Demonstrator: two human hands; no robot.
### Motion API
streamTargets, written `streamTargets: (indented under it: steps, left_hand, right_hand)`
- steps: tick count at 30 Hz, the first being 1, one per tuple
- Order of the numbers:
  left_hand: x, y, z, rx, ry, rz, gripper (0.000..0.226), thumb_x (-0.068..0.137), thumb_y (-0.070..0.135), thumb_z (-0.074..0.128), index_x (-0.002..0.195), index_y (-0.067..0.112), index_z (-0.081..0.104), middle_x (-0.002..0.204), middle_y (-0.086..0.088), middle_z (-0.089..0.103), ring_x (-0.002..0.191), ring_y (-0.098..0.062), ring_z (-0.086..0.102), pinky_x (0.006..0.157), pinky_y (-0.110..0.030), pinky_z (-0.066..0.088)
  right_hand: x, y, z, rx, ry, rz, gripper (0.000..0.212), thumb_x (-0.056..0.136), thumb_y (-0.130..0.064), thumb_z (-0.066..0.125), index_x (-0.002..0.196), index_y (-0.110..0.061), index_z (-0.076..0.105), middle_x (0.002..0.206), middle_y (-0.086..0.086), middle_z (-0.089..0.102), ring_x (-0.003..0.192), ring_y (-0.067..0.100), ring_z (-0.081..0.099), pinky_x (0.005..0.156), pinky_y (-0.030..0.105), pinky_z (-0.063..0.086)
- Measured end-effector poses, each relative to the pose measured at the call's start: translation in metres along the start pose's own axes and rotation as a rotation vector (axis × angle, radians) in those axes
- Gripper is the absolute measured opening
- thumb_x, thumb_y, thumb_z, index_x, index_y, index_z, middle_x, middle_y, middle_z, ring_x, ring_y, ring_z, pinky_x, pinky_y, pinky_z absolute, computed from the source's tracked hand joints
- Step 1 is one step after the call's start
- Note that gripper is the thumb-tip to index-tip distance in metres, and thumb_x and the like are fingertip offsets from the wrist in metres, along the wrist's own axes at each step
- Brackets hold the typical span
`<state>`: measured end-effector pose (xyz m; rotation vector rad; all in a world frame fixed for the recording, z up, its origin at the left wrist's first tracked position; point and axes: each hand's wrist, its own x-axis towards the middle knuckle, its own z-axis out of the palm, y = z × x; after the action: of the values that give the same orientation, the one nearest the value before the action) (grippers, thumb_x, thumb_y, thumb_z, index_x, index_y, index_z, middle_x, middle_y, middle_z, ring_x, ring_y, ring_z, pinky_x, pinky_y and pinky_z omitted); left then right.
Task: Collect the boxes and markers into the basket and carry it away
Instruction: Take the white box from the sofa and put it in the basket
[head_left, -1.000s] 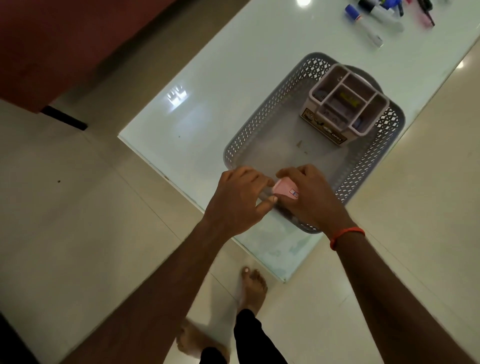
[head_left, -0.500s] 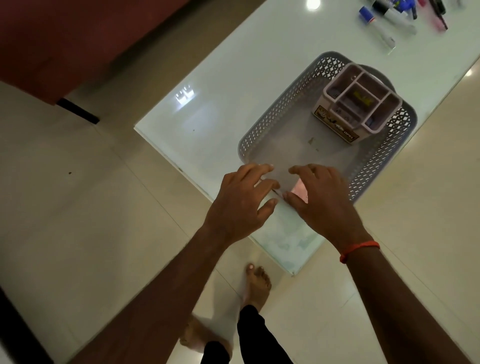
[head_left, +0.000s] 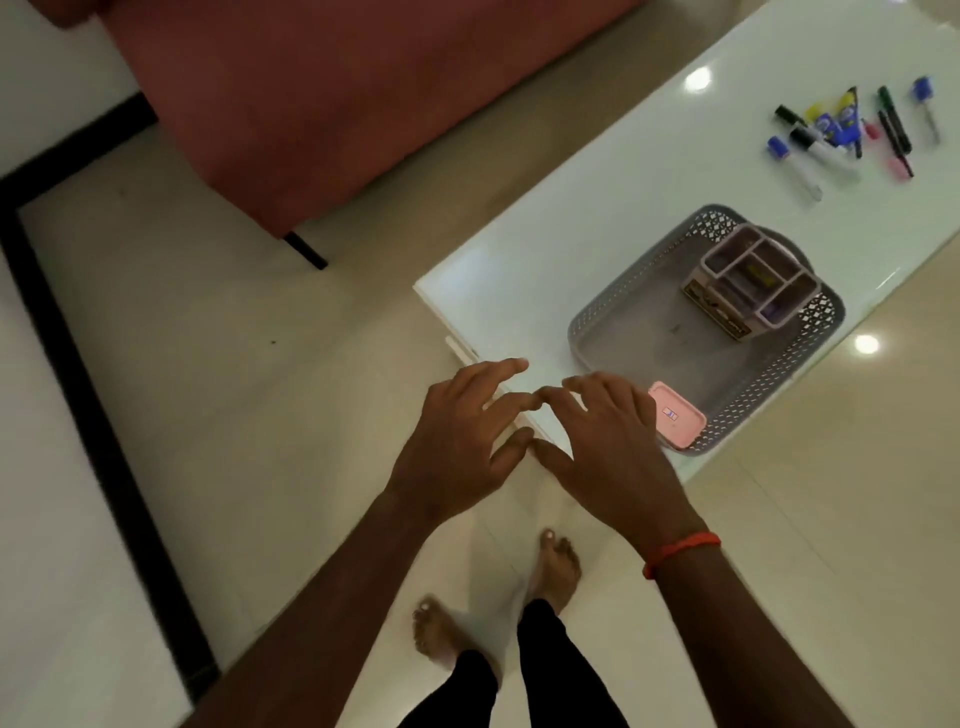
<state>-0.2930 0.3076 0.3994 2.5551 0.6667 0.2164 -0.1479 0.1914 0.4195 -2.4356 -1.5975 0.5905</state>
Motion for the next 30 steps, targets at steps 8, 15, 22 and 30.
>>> streamTargets:
  steps: [8,15,22,30]
  left_hand:
    - [-0.086,0.022,-0.131,0.068,0.027,-0.043,0.033,0.094,0.046,0.054,0.121,0.028,0.062,0.146,0.005,0.05,0.137,-0.014,0.042,0.1,-0.036,0.039]
    - [-0.161,0.018,-0.209,0.096,0.063,-0.156,0.042,0.094,0.062,0.046,0.127,0.038,0.054,0.146,0.011,0.048,0.137,-0.01,0.04,0.102,-0.041,0.038]
    - [-0.196,0.008,-0.252,0.119,0.1,-0.26,0.054,0.092,0.071,0.041,0.134,0.038,0.048,0.145,0.01,0.047,0.137,-0.012,0.038,0.1,-0.041,0.034]
    - [-0.214,0.007,-0.279,0.154,0.025,-0.308,0.062,0.091,0.073,0.042,0.141,0.037,0.043,0.149,0.012,0.044,0.14,-0.014,0.036,0.103,-0.046,0.035]
  right_hand:
    - [-0.048,-0.107,-0.081,0.015,0.072,-0.099,0.051,0.09,-0.054,0.057,0.135,-0.029,0.052,0.136,0.002,0.054,0.135,0.025,0.038,0.112,0.043,0.023]
    - [-0.088,-0.177,-0.122,0.032,0.076,-0.166,0.052,0.09,-0.06,0.05,0.136,-0.035,0.048,0.139,-0.004,0.05,0.136,0.019,0.033,0.112,0.038,0.018]
    - [-0.103,-0.227,-0.139,-0.053,0.116,-0.263,0.051,0.089,-0.06,0.053,0.133,-0.035,0.051,0.136,-0.006,0.055,0.134,0.019,0.036,0.11,0.037,0.019]
    - [-0.106,-0.262,-0.149,-0.068,0.103,-0.323,0.058,0.092,-0.057,0.053,0.143,-0.032,0.04,0.142,-0.003,0.051,0.138,0.021,0.034,0.114,0.041,0.021]
